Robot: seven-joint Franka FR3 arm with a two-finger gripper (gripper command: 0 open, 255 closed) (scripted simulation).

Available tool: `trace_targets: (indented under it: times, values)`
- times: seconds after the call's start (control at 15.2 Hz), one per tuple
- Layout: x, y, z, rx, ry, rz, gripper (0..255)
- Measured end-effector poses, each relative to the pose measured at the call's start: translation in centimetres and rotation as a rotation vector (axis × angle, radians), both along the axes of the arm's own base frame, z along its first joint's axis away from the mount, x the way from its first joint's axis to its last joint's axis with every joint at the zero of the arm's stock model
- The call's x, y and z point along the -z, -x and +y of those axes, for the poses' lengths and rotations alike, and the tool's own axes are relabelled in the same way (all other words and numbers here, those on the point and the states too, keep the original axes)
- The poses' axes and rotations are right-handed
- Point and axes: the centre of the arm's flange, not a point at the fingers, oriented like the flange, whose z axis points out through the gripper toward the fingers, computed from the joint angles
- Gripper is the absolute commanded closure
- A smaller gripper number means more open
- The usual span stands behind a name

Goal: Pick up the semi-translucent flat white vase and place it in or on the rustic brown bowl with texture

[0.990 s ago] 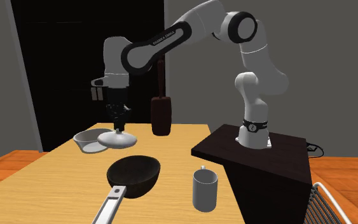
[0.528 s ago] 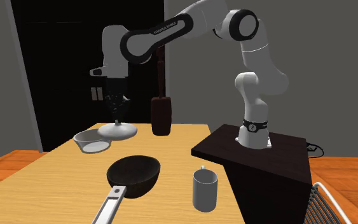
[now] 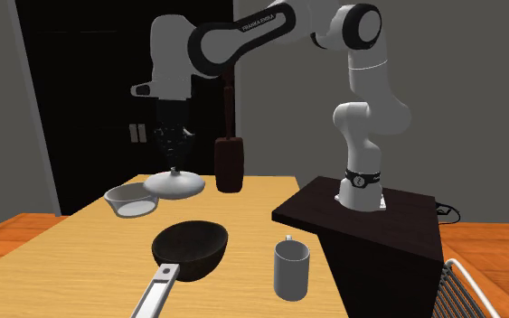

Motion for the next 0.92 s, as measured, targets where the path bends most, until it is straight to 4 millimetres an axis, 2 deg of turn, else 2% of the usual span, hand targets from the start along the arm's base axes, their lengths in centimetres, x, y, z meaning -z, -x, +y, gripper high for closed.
trace_targets:
  times: [0.33, 0.46, 0.92]
  values:
    - [-2.3, -2.3, 6.0, 0.000, 0.000, 0.000, 255]
    - [-2.4, -2.8, 7.5, 0.000, 0.000, -0.001, 255]
    - [1.1, -2.9, 8.1, 0.001, 0.000, 0.001, 255]
